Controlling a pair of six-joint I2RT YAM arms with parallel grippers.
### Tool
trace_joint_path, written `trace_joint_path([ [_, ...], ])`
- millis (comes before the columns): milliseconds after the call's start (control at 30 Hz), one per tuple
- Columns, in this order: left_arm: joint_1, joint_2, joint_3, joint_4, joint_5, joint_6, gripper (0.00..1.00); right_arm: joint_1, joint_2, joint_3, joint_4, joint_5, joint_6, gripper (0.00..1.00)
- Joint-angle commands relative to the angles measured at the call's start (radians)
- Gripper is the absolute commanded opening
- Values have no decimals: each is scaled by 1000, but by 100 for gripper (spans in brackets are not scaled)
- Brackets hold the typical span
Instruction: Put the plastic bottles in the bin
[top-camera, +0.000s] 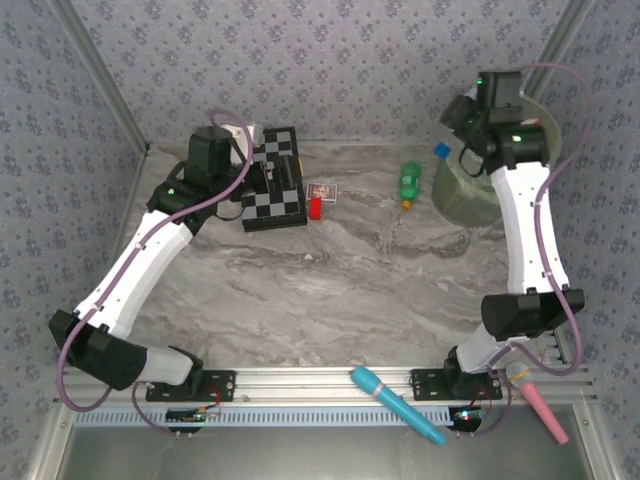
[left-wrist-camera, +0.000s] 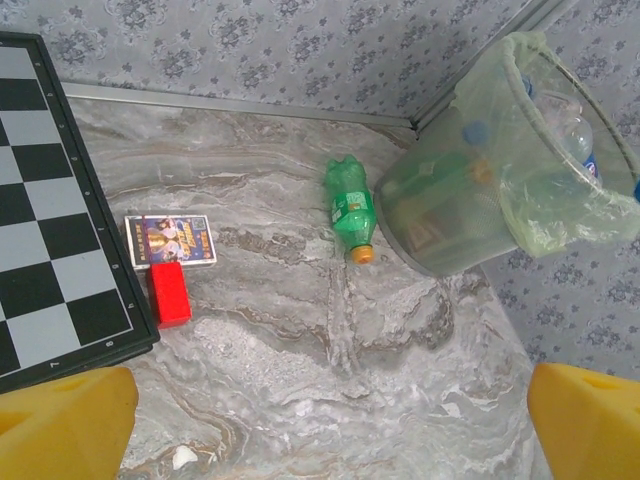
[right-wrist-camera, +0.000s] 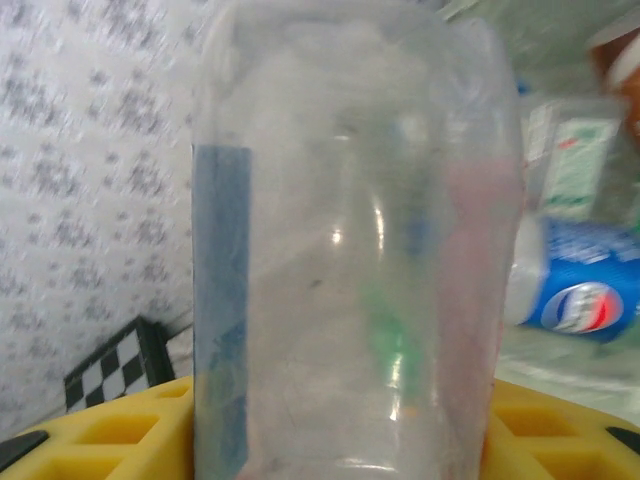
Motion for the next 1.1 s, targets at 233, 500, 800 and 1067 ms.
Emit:
trace_joint_path([
  [233, -17, 16, 14, 37, 24, 4, 100, -302, -28, 90, -86, -129, -64, 55],
  [500, -21, -6, -46, 76, 21, 2, 100, -458, 19, 95, -60, -213, 13, 54],
  [800, -21, -16, -86, 100, 13, -1, 100, -464, 162, 218, -51, -236, 127, 55],
  [1067, -15, -18, -94, 106, 0, 3, 100, -434, 263, 282, -62, -194, 193, 56],
])
